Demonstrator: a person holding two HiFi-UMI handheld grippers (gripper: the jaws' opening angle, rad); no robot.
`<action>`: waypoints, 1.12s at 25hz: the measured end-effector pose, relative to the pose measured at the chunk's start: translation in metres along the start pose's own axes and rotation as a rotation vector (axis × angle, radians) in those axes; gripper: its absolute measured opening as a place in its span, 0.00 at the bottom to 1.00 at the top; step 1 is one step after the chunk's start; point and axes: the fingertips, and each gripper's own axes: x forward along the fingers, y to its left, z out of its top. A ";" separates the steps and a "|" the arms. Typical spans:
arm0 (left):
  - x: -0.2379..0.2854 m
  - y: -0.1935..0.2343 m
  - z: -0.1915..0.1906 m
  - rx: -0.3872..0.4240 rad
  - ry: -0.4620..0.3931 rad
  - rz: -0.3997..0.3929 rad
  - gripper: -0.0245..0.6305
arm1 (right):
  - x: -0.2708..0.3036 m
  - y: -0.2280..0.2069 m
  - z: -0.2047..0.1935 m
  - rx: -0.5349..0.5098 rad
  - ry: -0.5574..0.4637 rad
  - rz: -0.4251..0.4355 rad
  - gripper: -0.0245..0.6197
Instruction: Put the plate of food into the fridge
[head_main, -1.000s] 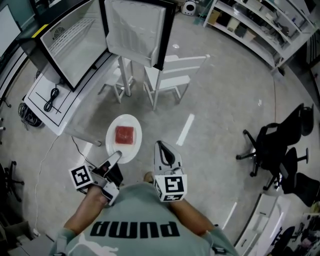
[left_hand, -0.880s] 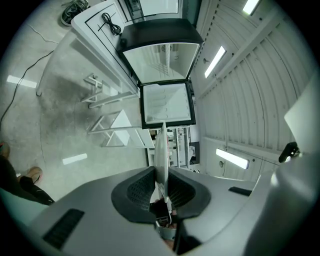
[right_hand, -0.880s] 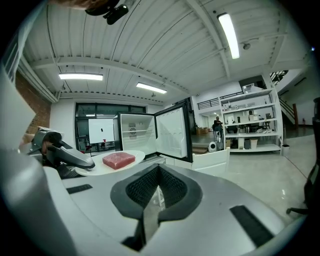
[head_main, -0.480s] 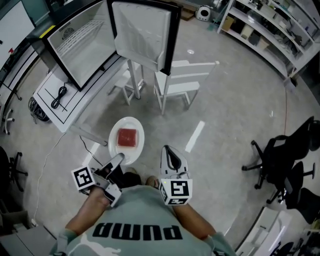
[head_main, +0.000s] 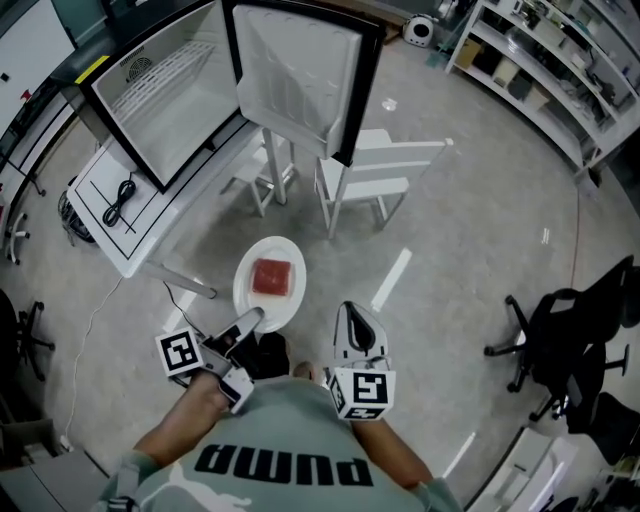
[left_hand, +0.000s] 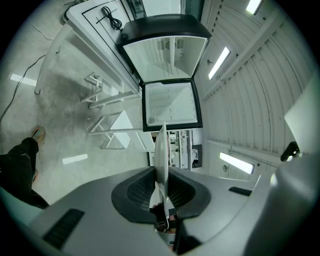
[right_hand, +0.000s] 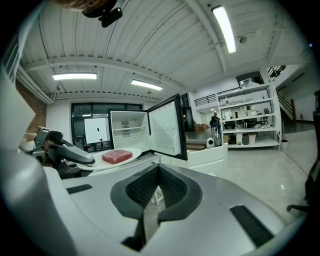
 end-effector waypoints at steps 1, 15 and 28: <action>0.005 -0.001 0.007 -0.004 -0.002 -0.002 0.11 | 0.008 -0.001 0.003 -0.003 0.001 0.002 0.05; 0.058 -0.009 0.105 -0.023 -0.012 -0.019 0.11 | 0.115 0.002 0.037 -0.027 0.031 0.009 0.05; 0.069 -0.005 0.204 -0.036 -0.024 -0.048 0.11 | 0.208 0.042 0.064 -0.068 0.023 0.021 0.05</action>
